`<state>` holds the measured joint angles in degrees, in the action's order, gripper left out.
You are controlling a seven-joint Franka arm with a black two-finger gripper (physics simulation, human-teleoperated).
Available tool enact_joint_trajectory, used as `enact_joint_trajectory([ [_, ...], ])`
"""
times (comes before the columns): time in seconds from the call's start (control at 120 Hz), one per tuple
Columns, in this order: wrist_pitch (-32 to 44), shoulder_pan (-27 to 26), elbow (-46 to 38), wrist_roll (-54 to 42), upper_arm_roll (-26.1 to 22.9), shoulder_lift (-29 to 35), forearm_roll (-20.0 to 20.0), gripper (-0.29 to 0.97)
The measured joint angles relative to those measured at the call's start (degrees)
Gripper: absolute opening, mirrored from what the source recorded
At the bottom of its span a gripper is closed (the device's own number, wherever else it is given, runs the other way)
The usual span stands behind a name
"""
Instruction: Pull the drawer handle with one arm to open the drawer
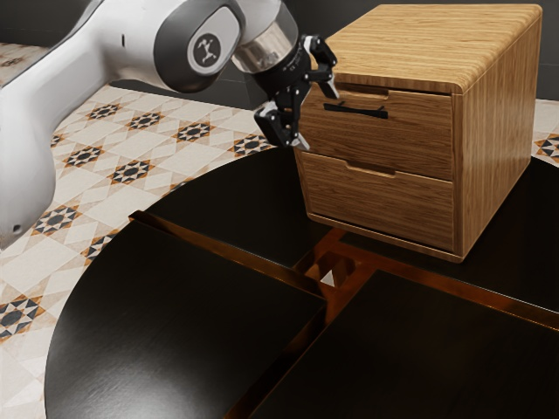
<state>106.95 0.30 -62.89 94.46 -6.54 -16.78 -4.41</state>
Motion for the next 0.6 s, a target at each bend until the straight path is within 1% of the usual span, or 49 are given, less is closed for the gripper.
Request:
enact_joint_trajectory([
  [0.233,1.3,0.4,0.0,0.6,0.0,-0.3,0.0,0.68],
  [0.358,2.1,0.5,0.4,0.8,0.0,-1.9,-0.1,0.68],
  [0.6,6.1,1.4,0.6,1.0,-0.4,-4.8,-0.1,0.68],
])
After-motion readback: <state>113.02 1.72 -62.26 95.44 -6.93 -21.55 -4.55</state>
